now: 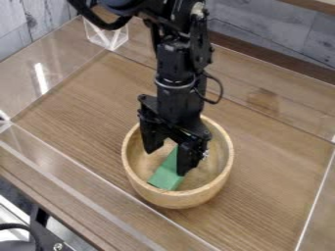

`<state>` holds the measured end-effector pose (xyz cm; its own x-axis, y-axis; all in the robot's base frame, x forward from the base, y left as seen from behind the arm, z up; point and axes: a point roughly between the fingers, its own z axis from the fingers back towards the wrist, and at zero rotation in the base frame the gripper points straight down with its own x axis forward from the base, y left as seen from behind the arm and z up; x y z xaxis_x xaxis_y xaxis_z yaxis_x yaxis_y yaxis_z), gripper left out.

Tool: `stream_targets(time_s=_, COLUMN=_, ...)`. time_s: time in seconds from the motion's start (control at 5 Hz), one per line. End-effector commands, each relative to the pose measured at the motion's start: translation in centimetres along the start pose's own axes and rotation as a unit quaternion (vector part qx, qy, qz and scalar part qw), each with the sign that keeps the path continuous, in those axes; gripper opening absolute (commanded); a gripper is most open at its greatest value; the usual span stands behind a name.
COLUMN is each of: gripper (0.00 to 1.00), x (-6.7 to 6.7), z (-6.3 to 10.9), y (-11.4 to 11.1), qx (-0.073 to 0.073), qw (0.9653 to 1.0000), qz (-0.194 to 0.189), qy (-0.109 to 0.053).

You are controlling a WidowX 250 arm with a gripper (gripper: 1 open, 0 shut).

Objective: Move green stick from inside the wooden bowl to the table next to it

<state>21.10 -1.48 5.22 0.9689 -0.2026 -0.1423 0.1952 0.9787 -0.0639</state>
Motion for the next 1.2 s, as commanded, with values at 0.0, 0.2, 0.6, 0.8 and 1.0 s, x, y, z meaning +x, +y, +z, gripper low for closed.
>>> stream_targets(time_s=0.0, gripper=1.0, x=0.47, z=1.17, y=0.23, qx=0.002, qw=0.9994, qz=0.002, qy=-0.033)
stream_targets(time_s=0.2, gripper=1.0, x=0.47, z=1.19, y=0.24, qx=0.0, qw=0.9993, qz=0.005, qy=-0.038)
stream_targets(time_s=0.6, gripper=1.0, x=0.45, z=1.15, y=0.26, qx=-0.003, qw=0.9989, qz=0.012, qy=-0.045)
stream_targets(time_s=0.8, gripper=1.0, x=0.45, z=1.1, y=0.27, qx=-0.004, qw=0.9987, qz=0.015, qy=-0.048)
stream_targets(time_s=1.0, gripper=1.0, x=0.48, z=1.08, y=0.3, qx=-0.005, qw=0.9985, qz=0.018, qy=-0.052)
